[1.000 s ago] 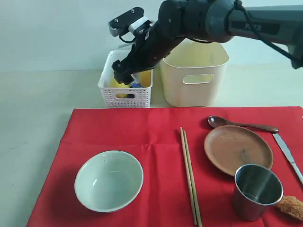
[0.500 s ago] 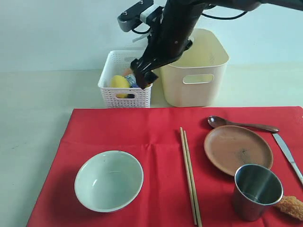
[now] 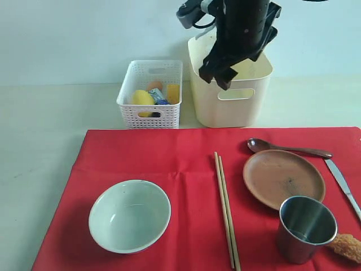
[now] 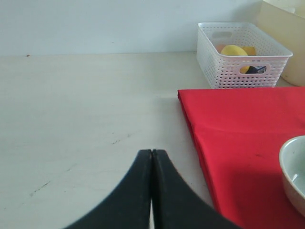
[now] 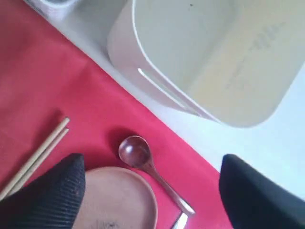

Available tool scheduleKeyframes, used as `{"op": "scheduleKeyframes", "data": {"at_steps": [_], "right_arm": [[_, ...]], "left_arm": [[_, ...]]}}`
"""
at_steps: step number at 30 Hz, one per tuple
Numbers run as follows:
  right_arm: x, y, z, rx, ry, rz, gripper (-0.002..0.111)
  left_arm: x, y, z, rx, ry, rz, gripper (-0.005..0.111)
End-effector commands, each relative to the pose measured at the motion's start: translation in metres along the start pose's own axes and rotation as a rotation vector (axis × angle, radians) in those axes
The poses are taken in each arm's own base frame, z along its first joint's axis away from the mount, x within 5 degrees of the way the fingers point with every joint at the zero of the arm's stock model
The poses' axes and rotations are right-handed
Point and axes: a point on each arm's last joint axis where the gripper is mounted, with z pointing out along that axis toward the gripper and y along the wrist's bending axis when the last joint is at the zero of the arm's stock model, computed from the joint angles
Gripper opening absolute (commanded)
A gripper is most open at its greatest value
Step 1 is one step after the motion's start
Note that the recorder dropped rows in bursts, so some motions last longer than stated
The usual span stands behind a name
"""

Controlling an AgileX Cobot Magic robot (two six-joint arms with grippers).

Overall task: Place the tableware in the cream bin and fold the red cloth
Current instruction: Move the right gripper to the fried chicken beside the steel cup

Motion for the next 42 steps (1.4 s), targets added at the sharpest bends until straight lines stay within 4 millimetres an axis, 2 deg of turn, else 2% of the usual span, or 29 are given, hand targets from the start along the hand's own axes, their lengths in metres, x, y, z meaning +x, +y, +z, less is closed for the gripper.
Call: {"op": "scheduleKeyframes", "data": {"at_steps": [1, 5, 7, 14, 15, 21, 22, 23, 24, 28, 35, 39, 42], "right_arm": [[0.010, -0.010, 0.005, 0.038, 0.042, 0.014, 0.064], [0.017, -0.014, 0.006, 0.019, 0.056, 0.042, 0.046], [0.024, -0.019, 0.007, 0.011, 0.068, 0.085, 0.040], [0.062, -0.036, 0.008, 0.004, 0.127, 0.191, 0.045], [0.078, -0.040, 0.007, 0.000, 0.130, 0.211, 0.045], [0.136, -0.053, 0.007, -0.033, 0.182, 0.285, 0.045], [0.158, -0.057, 0.008, -0.036, 0.228, 0.301, 0.045], [0.169, -0.058, 0.009, -0.044, 0.248, 0.303, 0.045], [0.187, -0.054, 0.008, -0.084, 0.273, 0.300, 0.045], [0.217, -0.028, 0.008, -0.297, 0.330, 0.178, 0.045], [0.249, 0.000, 0.026, -0.415, 0.459, 0.065, 0.045], [0.263, 0.013, 0.037, -0.440, 0.422, -0.048, 0.046], [0.271, 0.020, 0.041, -0.448, 0.392, -0.093, 0.054]], "left_arm": [[0.000, 0.000, 0.000, -0.002, -0.007, -0.012, 0.000], [0.000, 0.000, 0.000, -0.002, -0.007, -0.012, 0.000], [0.000, 0.000, 0.000, -0.002, -0.007, -0.012, 0.000], [0.000, 0.000, 0.000, -0.002, -0.007, -0.012, 0.000], [0.000, 0.000, 0.000, -0.002, -0.007, -0.012, 0.000], [0.000, 0.000, 0.000, -0.002, -0.007, -0.012, 0.000], [0.000, 0.000, 0.000, -0.002, -0.007, -0.012, 0.000], [0.000, 0.000, 0.000, -0.002, -0.007, -0.012, 0.000], [0.000, 0.000, 0.000, -0.002, -0.007, -0.012, 0.000], [0.000, 0.000, 0.000, -0.002, -0.007, -0.012, 0.000], [0.000, 0.000, 0.000, -0.002, -0.007, -0.012, 0.000], [0.000, 0.000, 0.000, -0.002, -0.007, -0.012, 0.000], [0.000, 0.000, 0.000, -0.002, -0.007, -0.012, 0.000]]}}
